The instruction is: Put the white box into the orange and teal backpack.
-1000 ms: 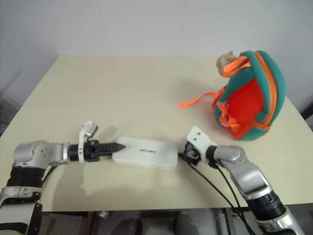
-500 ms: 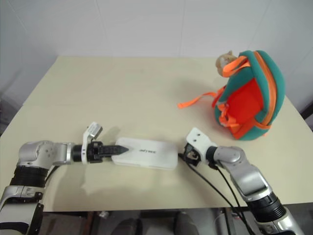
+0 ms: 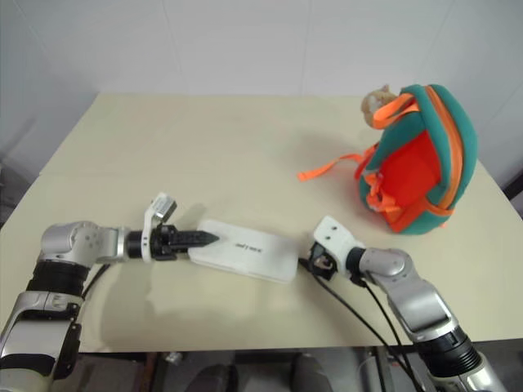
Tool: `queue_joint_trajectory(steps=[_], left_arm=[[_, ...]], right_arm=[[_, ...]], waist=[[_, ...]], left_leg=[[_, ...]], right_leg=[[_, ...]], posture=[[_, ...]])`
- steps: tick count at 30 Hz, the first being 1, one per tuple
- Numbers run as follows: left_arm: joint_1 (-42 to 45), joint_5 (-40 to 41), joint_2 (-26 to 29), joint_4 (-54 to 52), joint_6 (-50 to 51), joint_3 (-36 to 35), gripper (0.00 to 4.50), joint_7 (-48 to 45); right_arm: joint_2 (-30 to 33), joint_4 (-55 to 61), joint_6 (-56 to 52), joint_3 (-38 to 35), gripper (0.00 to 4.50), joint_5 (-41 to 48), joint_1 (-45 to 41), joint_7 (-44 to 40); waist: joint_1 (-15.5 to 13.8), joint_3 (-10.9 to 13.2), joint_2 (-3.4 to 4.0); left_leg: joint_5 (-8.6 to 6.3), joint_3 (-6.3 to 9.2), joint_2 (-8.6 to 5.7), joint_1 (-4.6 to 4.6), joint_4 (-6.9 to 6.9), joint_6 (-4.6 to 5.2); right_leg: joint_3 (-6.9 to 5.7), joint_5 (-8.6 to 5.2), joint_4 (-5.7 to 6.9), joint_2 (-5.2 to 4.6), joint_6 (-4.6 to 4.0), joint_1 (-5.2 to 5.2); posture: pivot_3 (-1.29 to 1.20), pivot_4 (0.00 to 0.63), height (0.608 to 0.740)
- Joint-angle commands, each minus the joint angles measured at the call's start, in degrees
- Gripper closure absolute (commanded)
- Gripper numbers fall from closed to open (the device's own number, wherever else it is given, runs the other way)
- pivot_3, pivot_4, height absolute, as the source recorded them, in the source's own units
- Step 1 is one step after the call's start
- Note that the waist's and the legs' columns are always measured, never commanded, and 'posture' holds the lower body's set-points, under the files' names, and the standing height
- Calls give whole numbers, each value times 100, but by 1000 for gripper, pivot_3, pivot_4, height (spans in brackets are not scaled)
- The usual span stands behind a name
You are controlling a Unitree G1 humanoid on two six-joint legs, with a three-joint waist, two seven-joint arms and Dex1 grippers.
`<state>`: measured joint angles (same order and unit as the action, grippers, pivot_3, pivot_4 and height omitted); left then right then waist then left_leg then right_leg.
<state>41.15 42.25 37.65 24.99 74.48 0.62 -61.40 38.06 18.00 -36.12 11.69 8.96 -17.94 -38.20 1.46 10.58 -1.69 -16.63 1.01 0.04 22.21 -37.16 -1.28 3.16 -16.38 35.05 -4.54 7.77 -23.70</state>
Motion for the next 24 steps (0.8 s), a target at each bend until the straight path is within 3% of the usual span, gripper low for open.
queue_joint_trajectory(steps=[1,8,19,24], left_arm=[[132,-58,23,36,34,41,1131,-166],[196,-315,110,96,55,391,3170,-394],[400,-319,338,-92,246,456,3222,-659],[448,-185,325,38,397,-313,3222,-183]], right_arm=[[59,251,53,-143,0,-41,94,-16],[73,283,170,-157,0,-57,154,-74],[60,215,418,-293,0,-134,135,-103],[110,169,380,-555,0,-102,106,-45]], waist=[[0,0,0],[0,0,-1],[12,0,-1],[9,0,-1]], left_leg=[[0,0,0,0,0,0],[0,-2,-2,0,-1,1],[1,-1,-2,0,-1,2],[1,0,-1,2,-2,3]], right_leg=[[-1,0,1,0,0,0],[-2,0,5,0,0,3],[-2,0,8,0,0,3],[-2,0,23,0,1,2]], posture=[[0,150,740],[0,150,740],[0,150,740],[0,150,740]])
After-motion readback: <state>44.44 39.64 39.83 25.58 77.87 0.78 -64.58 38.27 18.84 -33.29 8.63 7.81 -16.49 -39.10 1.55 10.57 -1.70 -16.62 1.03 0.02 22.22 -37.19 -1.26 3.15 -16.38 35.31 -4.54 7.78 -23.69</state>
